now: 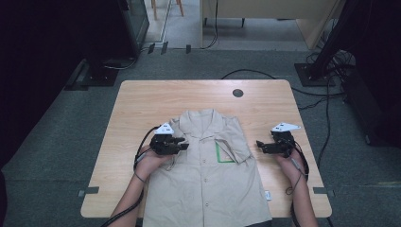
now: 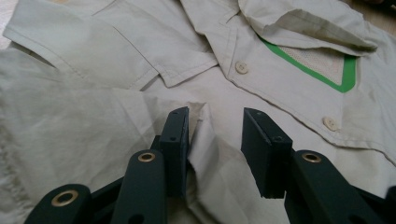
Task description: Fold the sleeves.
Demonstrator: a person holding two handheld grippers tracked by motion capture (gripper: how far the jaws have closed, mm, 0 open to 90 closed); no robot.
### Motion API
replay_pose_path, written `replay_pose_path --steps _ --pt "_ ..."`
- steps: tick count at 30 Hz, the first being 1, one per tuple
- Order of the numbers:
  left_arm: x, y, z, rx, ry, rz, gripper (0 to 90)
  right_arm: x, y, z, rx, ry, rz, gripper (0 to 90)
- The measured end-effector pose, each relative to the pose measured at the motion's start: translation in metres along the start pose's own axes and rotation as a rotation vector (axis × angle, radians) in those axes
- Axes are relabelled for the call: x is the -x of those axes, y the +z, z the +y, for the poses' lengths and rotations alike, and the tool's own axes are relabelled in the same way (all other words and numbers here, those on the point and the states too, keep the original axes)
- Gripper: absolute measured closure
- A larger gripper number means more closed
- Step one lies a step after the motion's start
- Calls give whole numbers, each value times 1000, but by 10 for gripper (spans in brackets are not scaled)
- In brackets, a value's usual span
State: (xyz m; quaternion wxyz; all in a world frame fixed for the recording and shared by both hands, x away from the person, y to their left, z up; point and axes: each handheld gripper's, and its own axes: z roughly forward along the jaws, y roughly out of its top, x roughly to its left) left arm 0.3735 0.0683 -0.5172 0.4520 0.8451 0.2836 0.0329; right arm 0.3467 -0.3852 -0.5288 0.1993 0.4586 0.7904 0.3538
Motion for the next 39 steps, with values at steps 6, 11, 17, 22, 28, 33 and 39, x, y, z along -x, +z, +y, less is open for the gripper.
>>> replay_pose_path --steps 6,11,17,22,28,33,39 --pt "2 -4 2 0 15 9 580 0 0 0 0 0 0 156" --pt "0 -8 2 10 18 23 509 0 0 0 0 0 0 157" --pt "-2 -13 2 28 35 54 395 0 0 0 0 0 0 156" --pt "-4 -19 3 48 41 76 309 0 0 0 1 1 -1 156" --pt "-5 -26 3 74 45 107 292 0 0 0 1 1 -1 156" --pt "-6 -32 1 75 47 135 274 0 0 0 2 2 -1 156" --pt "-8 -37 -1 71 40 153 274 0 0 0 2 2 -1 156"
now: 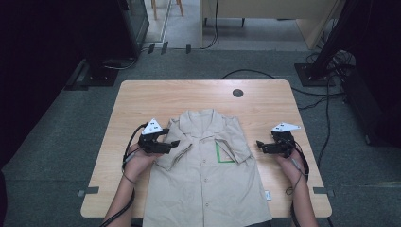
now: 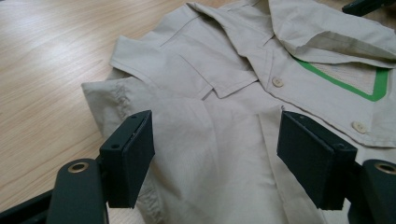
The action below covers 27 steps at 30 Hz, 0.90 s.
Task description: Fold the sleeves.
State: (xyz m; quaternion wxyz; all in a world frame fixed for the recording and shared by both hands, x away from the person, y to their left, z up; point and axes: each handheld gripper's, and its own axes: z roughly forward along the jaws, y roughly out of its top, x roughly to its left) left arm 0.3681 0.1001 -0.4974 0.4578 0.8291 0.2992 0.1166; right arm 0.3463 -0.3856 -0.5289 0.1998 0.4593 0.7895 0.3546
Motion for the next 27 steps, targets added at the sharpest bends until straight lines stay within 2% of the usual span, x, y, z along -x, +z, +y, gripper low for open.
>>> replay_pose_path --steps 2,5,11,14,19,22,27 --pt "-1 -1 1 -4 -20 4 274 0 0 0 0 0 0 156" --pt "-1 -4 1 -2 -24 17 274 0 0 0 0 1 0 156" --pt "-4 -7 -1 -8 -13 31 274 0 0 0 0 1 1 156" --pt "-5 -8 -2 -7 6 69 274 0 0 0 0 0 1 156" --pt "-9 -10 -5 -17 1 63 274 0 0 0 0 0 1 156" --pt "-13 -13 -7 -11 -18 61 274 0 0 0 0 0 0 156" --pt "-17 -17 -9 -3 -23 55 274 0 0 0 0 0 0 156"
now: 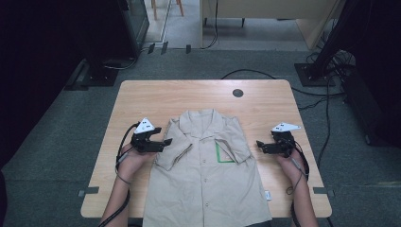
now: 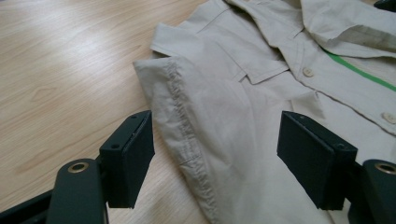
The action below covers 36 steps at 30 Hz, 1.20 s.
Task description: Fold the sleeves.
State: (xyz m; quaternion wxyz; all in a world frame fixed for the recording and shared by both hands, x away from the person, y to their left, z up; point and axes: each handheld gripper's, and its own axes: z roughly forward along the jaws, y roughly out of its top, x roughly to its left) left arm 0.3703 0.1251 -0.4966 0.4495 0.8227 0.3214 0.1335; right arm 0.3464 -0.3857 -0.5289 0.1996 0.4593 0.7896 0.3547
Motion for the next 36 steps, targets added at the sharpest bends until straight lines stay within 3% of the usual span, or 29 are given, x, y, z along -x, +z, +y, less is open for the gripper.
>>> replay_pose_path --steps 5,17,26,36 --pt "-5 -3 -2 -4 -15 -3 273 0 0 0 0 0 0 156" --pt "-8 -5 -6 -31 1 -10 274 0 0 0 -1 -4 1 156" --pt "-15 -7 -12 -24 -33 -39 273 0 0 0 -1 -4 0 153" --pt "-24 -12 -19 -33 -54 -25 273 0 0 0 -9 5 -5 123"
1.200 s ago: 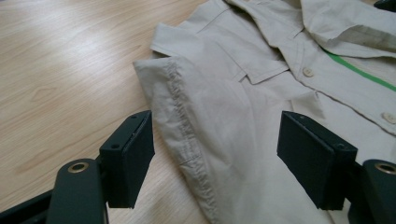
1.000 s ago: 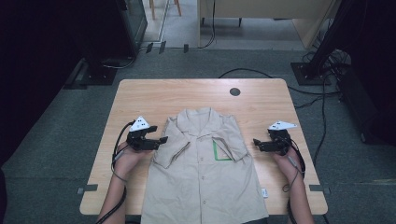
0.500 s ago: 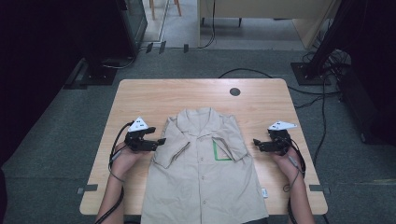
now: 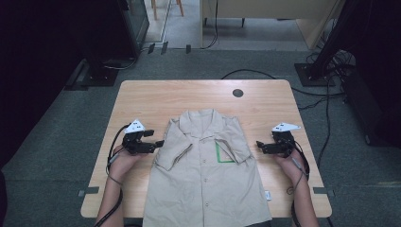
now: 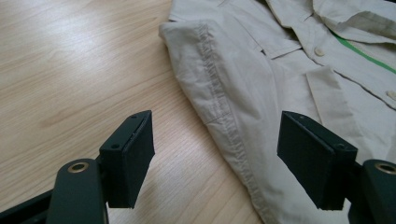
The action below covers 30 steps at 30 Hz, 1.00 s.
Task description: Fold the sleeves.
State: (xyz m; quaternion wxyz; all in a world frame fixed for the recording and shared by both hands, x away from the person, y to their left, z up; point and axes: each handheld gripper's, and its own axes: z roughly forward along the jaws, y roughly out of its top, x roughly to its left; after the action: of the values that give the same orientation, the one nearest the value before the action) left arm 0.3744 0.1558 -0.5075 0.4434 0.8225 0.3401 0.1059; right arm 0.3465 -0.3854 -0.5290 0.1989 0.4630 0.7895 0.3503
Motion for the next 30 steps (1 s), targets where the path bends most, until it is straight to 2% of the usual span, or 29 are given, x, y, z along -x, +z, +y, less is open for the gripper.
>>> replay_pose_path --steps 4,15,23,30 --pt "-3 -1 -3 -9 24 22 274 0 0 0 0 0 0 122" --pt "-11 -4 -11 -27 8 51 273 0 0 0 -1 -2 1 119" --pt "-14 -4 -16 -51 17 76 273 0 0 0 -1 1 -3 118" --pt "-16 -4 -18 -57 24 82 273 0 0 0 -1 -1 -1 118"
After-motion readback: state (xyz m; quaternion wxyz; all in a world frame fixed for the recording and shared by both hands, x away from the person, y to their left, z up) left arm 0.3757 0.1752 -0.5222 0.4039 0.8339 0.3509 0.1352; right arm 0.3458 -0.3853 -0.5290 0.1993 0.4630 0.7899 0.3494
